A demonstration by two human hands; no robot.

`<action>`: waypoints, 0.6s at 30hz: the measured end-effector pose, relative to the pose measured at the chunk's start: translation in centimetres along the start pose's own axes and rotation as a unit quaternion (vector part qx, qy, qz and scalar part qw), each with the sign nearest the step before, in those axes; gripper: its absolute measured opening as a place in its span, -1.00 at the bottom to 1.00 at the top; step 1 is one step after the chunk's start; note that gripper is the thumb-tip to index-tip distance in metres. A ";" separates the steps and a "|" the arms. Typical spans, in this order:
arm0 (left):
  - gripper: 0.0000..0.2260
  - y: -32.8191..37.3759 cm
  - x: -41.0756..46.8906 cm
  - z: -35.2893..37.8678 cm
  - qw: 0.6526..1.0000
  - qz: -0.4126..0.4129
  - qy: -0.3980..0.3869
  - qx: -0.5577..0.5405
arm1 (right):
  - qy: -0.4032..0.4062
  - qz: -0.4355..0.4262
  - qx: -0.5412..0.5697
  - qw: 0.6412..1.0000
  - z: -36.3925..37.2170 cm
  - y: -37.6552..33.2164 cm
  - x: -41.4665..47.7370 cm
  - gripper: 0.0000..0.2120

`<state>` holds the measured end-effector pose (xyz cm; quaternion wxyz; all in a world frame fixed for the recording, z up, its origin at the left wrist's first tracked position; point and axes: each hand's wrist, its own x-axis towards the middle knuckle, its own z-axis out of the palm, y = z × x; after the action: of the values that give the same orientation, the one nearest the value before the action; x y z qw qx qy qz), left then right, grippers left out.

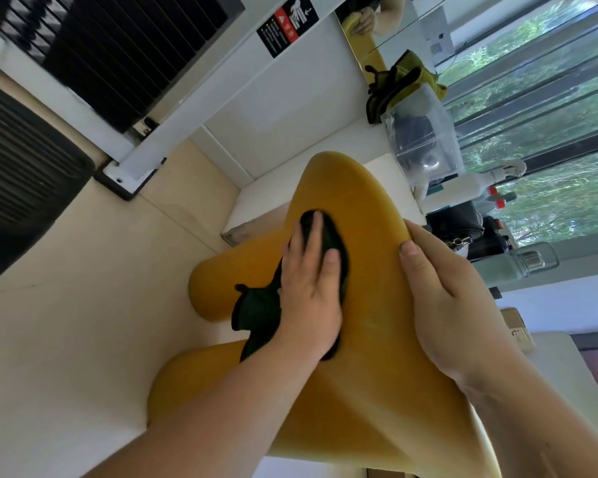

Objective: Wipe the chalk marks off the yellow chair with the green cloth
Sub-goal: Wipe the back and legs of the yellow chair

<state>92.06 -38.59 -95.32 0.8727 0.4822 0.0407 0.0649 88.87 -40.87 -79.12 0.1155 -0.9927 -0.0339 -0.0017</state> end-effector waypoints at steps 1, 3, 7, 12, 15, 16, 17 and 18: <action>-0.58 1.3 0.8 0.1 0.999 0.033 -0.004 0.026 | -0.001 -0.004 0.001 1.000 0.0 0.0 0.0 -0.51; -0.56 2.9 3.9 -0.1 0.996 0.072 -0.017 0.051 | -0.002 -0.004 0.001 1.000 0.0 -0.2 -0.1 -0.59; -0.51 0.6 10.7 -1.8 0.996 0.004 -0.066 -0.056 | 0.001 0.005 -0.005 1.000 -0.1 0.0 0.1 -0.53; -0.19 -6.7 5.9 -1.7 0.925 -0.303 -0.092 -0.209 | 0.007 0.015 -0.015 1.000 0.0 -0.1 0.1 -0.49; -0.41 -8.3 0.0 -0.3 0.958 -0.209 -0.035 -0.196 | 0.013 0.020 -0.022 0.999 -0.1 0.0 0.2 -0.58; -0.48 -7.6 -1.2 0.0 0.973 -0.156 -0.011 -0.170 | 0.017 0.019 -0.025 0.999 -0.1 0.1 0.2 -0.60; -0.52 -6.6 -1.8 0.4 0.986 -0.110 0.011 -0.125 | 0.018 0.017 -0.028 0.999 0.0 0.2 0.2 -0.62; -0.54 -5.1 -2.2 0.7 0.995 -0.060 0.026 -0.071 | 0.017 0.013 -0.030 0.999 0.0 0.2 0.1 -0.63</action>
<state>90.35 -42.19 -99.22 0.9057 0.4139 0.0880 0.0276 89.01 -41.07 -79.15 0.0864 -0.9959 -0.0190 -0.0180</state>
